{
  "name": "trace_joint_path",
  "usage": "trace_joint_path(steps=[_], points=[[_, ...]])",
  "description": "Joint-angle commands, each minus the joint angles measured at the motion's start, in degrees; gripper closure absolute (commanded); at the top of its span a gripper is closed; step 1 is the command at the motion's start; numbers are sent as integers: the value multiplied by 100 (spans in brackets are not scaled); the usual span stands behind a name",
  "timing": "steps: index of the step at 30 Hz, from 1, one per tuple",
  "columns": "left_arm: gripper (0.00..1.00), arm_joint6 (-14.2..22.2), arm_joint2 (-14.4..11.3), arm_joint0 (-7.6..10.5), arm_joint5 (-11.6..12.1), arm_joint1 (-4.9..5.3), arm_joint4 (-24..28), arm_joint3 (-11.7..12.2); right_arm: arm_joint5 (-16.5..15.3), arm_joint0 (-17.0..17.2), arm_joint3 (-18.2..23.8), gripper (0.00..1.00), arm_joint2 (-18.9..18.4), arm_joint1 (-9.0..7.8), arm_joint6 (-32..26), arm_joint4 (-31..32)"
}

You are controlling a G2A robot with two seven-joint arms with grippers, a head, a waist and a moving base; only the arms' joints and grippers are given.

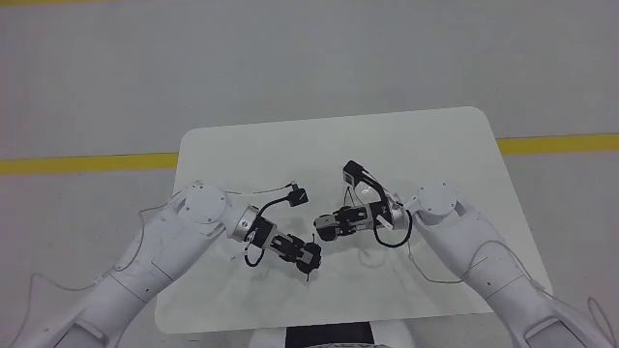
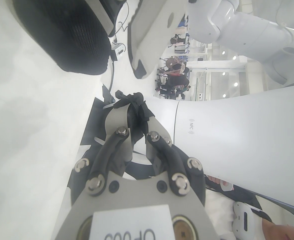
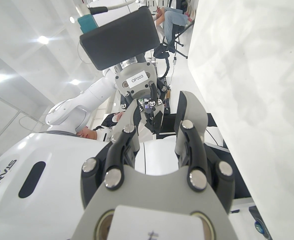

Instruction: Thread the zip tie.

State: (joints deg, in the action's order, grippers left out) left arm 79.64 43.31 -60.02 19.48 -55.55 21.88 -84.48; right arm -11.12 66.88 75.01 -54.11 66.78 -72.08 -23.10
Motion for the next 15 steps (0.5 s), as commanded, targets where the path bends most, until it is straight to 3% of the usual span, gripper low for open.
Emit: trace_joint_path(steps=[1, 8, 15], points=[[100, 0, 0, 0, 0, 0, 0, 0, -24, -18, -11, 71, 25, 2, -72, -34], [100, 0, 0, 0, 0, 0, 0, 0, -87, -74, -19, 71, 95, 7, -185, -87], [100, 0, 0, 0, 0, 0, 0, 0, -111, -114, -31, 78, 180, 18, -189, -102]])
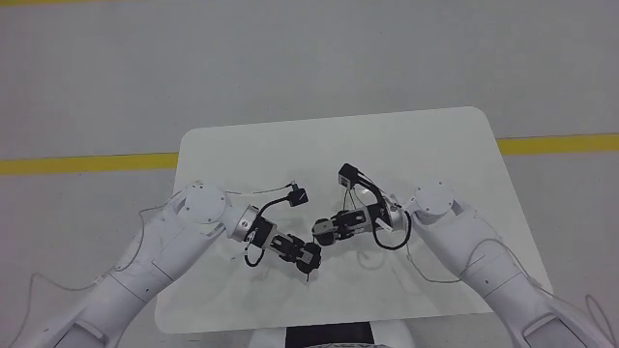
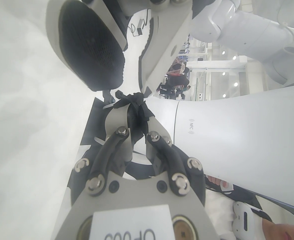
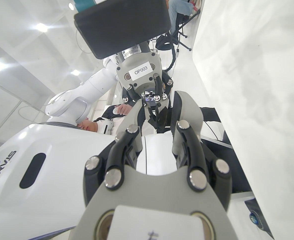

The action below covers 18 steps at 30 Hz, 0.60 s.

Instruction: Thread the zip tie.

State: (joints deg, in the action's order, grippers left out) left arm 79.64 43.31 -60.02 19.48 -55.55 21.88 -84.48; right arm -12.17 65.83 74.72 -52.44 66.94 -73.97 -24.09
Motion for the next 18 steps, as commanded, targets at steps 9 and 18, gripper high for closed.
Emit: trace_joint_path(steps=[9, 18], points=[[100, 0, 0, 0, 0, 0, 0, 0, -44, -81, -26, 80, 106, 16, -43, -17], [100, 0, 0, 0, 0, 0, 0, 0, -109, -129, -53, 91, 165, 18, -75, -15]])
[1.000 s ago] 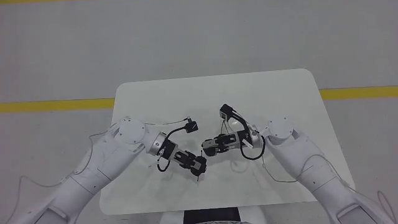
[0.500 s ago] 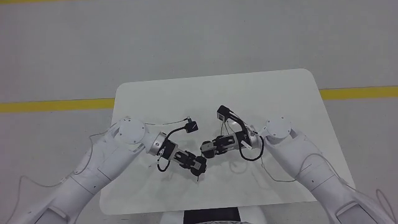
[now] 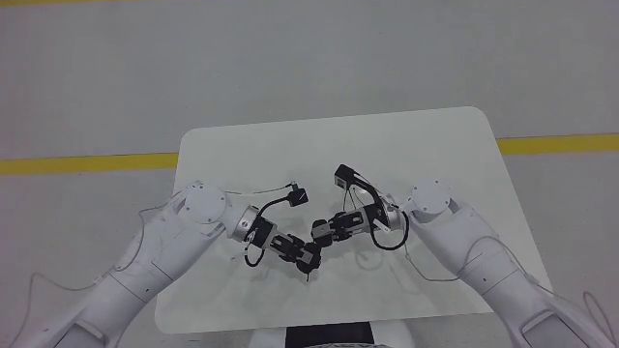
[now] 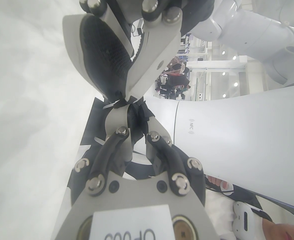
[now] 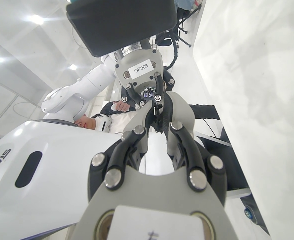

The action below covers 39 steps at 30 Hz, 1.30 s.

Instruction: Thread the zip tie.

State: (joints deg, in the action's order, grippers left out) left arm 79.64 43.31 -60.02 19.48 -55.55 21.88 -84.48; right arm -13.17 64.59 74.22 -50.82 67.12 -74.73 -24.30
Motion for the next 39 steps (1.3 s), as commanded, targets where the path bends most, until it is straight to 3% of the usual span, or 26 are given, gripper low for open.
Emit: trace_joint_path(steps=[1, 16, 23, 32, 39], points=[[100, 0, 0, 0, 0, 0, 0, 0, -17, -6, -6, 93, 6, 0, 7, 3], [100, 0, 0, 0, 0, 0, 0, 0, -41, -45, -15, 83, 48, -8, -37, -72], [100, 0, 0, 0, 0, 0, 0, 0, -27, -83, -19, 85, 104, -1, -66, -68], [100, 0, 0, 0, 0, 0, 0, 0, -50, -127, -44, 100, 168, 7, -95, -68], [100, 0, 0, 0, 0, 0, 0, 0, -67, -133, -55, 100, 178, 3, -61, -64]])
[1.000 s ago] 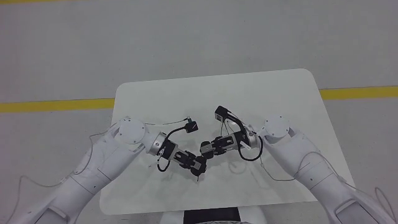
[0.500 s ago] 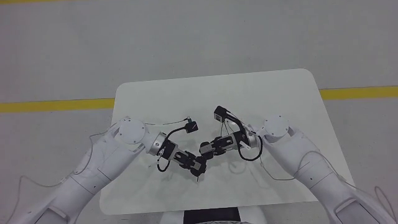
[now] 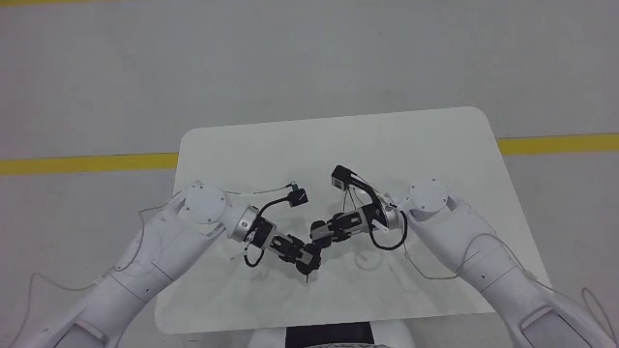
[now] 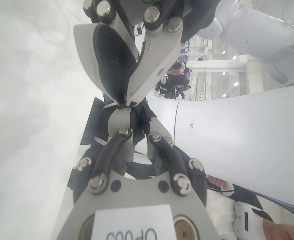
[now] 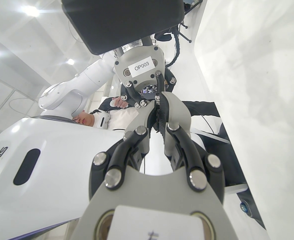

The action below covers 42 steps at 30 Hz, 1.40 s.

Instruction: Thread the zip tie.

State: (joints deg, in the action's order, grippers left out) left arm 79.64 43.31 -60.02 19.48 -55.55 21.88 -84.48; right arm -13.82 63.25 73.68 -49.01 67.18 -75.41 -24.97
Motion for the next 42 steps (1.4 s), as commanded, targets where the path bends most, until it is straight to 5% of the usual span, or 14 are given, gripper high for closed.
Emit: trace_joint_path(steps=[1, 3, 6, 8, 10, 12, 38, 42], points=[[100, 0, 0, 0, 0, 0, 0, 0, -7, 6, 0, 100, -6, -4, 15, 4], [100, 0, 0, 0, 0, 0, 0, 0, -15, 18, 2, 100, -15, -9, 24, -5], [65, 0, 0, 0, 0, 0, 0, 0, -22, 40, 4, 100, -36, -19, 45, -27], [52, 0, 0, 0, 0, 0, 0, 0, -26, 56, 8, 100, -53, -25, 69, -39], [11, 0, 0, 0, 0, 0, 0, 0, -21, 69, 3, 100, -75, -33, 98, -46], [0, 0, 0, 0, 0, 0, 0, 0, -22, 75, -10, 100, -102, -41, 124, -51], [0, 0, 0, 0, 0, 0, 0, 0, 185, 182, -184, 100, -403, -116, 627, -160], [0, -894, 210, -251, 0, 31, -114, -9, 265, 334, -147, 100, -545, -128, 923, -438]])
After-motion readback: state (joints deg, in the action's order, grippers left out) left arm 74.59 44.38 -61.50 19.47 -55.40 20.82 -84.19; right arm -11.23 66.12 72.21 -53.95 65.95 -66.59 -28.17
